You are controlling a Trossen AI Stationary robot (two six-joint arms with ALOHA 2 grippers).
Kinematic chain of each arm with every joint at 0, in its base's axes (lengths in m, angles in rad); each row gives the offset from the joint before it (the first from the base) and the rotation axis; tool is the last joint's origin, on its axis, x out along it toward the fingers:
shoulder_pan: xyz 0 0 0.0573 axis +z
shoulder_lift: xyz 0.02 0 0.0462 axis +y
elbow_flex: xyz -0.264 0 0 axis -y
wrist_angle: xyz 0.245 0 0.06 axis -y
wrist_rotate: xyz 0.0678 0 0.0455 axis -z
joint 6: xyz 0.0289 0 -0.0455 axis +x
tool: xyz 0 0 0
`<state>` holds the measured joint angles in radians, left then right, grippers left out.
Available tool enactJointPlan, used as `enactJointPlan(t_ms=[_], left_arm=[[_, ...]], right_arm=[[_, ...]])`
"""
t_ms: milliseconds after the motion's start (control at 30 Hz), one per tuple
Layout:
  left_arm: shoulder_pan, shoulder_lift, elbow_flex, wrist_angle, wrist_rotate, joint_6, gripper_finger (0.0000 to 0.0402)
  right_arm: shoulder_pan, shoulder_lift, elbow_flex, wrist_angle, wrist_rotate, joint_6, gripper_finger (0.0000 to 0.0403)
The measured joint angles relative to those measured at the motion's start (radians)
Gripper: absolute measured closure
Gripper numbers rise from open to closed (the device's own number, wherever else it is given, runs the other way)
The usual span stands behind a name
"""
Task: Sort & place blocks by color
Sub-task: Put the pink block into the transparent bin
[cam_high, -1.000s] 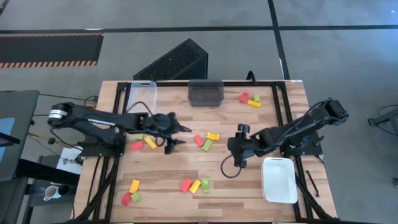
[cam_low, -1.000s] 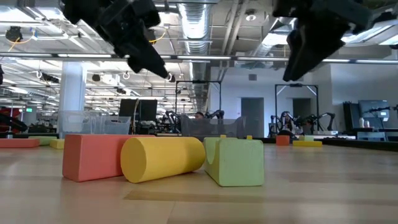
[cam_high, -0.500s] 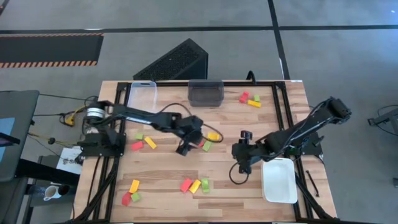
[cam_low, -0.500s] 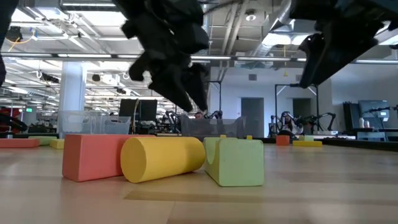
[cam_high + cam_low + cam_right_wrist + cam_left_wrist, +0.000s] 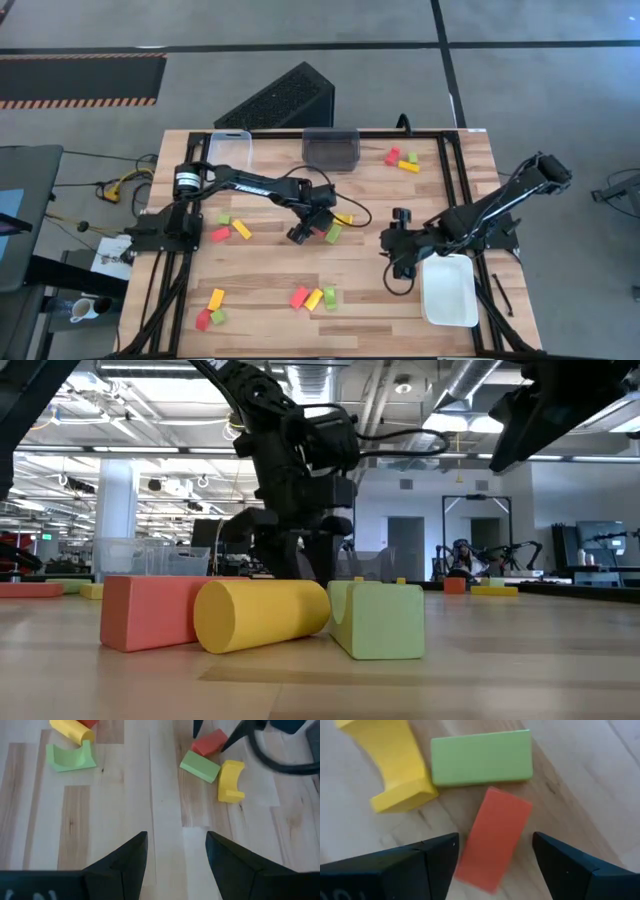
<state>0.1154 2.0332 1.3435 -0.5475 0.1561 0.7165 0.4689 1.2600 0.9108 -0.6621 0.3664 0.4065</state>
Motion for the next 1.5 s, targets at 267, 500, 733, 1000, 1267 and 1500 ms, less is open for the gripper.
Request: enactJointPlan(t_ms=[267,500,733,1000,1267,1500], left_arm=[[0.000,0.006,0.001,-0.019,0.001,0.002,0.0244],[0.015,-0.008,0.031,-0.121,-0.010,-0.070,0.0320],[0.082,-0.139,0.041,-0.289,-0.030,-0.184,0.0320],[0.232,-0.400,0.000,-0.385,-0.067,-0.334,0.0291],[0.493,-0.650,-0.121,-0.392,-0.258,-0.639,0.0301],[0.732,-0.709,-0.224,-0.470,-0.282,-0.924,0.0295]], right_arm=[[-0.026,-0.007,0.000,-0.010,0.002,0.000,0.0178],[-0.052,-0.006,0.000,-0.005,0.002,-0.013,0.0178],[-0.079,-0.006,0.000,0.025,0.003,-0.061,0.0178],[-0.121,-0.005,0.000,0.111,0.002,-0.177,0.0178],[-0.176,-0.005,0.001,0.270,0.002,-0.333,0.0178],[-0.222,0.005,0.001,0.297,0.000,-0.362,0.0178]])
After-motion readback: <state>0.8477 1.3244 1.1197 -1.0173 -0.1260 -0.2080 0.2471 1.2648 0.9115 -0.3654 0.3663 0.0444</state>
